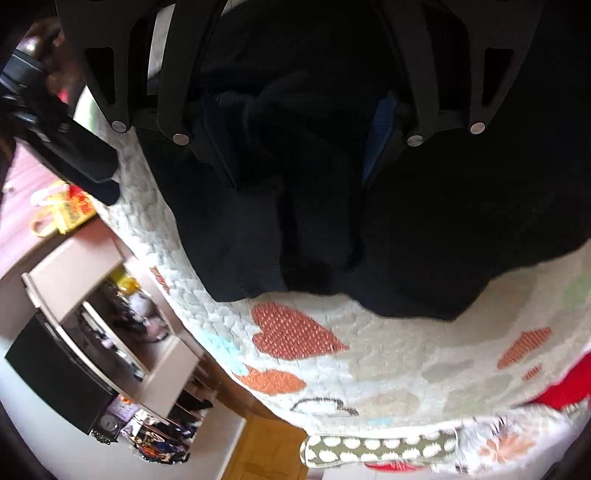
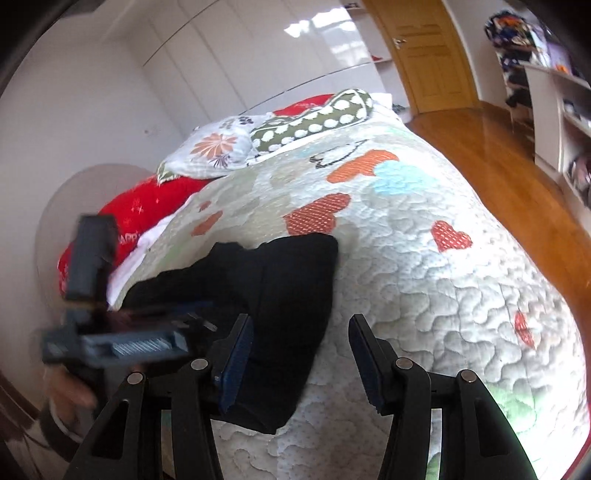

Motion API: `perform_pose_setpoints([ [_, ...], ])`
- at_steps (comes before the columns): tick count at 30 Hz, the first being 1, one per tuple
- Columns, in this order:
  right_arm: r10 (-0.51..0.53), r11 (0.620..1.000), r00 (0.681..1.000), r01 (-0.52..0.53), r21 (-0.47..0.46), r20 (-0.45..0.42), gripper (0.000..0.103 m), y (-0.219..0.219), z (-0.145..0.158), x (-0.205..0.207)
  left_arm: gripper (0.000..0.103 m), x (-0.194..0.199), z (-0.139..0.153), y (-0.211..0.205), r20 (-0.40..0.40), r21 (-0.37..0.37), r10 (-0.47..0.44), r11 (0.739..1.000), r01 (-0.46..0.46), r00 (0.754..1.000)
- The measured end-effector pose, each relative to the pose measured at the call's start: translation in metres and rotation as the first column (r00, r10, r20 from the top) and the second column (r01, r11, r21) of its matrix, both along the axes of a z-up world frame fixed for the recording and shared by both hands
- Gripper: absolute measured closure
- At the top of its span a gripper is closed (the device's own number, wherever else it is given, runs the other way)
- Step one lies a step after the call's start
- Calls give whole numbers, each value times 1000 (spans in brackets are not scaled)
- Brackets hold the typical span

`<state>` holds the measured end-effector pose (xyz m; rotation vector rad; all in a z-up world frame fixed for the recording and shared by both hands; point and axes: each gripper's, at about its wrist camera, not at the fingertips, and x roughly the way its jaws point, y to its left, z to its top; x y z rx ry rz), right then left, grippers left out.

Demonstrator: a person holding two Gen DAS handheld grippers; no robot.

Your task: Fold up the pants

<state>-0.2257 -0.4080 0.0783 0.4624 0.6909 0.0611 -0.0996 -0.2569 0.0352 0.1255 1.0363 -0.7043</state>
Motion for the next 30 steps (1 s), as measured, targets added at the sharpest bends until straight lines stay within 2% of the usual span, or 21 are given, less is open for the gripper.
perform_pose_setpoints([
  [2, -7, 1000, 1000, 7, -4, 6, 51, -4, 2, -5, 75, -2, 5, -1, -18, -21, -7, 1000, 7, 1000],
  [3, -7, 1000, 1000, 7, -7, 12, 51, -6, 4, -7, 81, 0, 9, 3, -45, -43, -8, 999, 6, 999],
  [5, 1, 1000, 1000, -1, -12, 30, 51, -7, 11, -16, 85, -1, 22, 15, -29, -61, 3, 998, -5, 1000],
  [8, 25, 1000, 998, -24, -18, 61, 51, 0, 18, -15, 86, -4, 44, 44, 42, -72, 33, 997, -30, 999],
  [10, 48, 998, 997, -46, -34, 67, 51, 9, 20, -10, 86, -3, 47, 63, 39, -75, 67, 995, -64, 997],
  [15, 108, 992, 993, -105, -70, 45, 51, 38, 13, 16, 85, 1, 17, 76, -9, -30, 122, 992, -122, 992],
  [17, 129, 984, 992, -128, -121, 1, 51, 54, 3, 29, 82, 2, 12, 77, -21, -36, 149, 988, -150, 989],
  [19, 142, 967, 986, -157, -202, -89, 51, 70, -14, 41, 78, 1, 14, 81, -26, -43, 161, 986, -162, 987],
  [21, 151, 933, 974, -196, -302, -167, 51, 83, -27, 45, 72, -1, 18, 87, -18, -40, 173, 984, -173, 985],
  [23, 148, 916, 978, -192, -351, -148, 51, 87, -21, 40, 65, -2, 23, 97, 13, -28, 193, 981, -193, 981],
  [25, 147, 914, 982, -182, -364, -121, 51, 87, -10, 37, 64, -4, 27, 108, 51, -13, 229, 973, -229, 972],
  [27, 165, 916, 983, -183, -357, -80, 51, 89, 1, 38, 64, -5, 29, 122, 55, -22, 258, 966, -257, 965],
  [30, 217, 906, 974, -226, -359, -64, 51, 106, 6, 51, 64, -7, 29, 140, 46, -30, 300, 954, -299, 953],
])
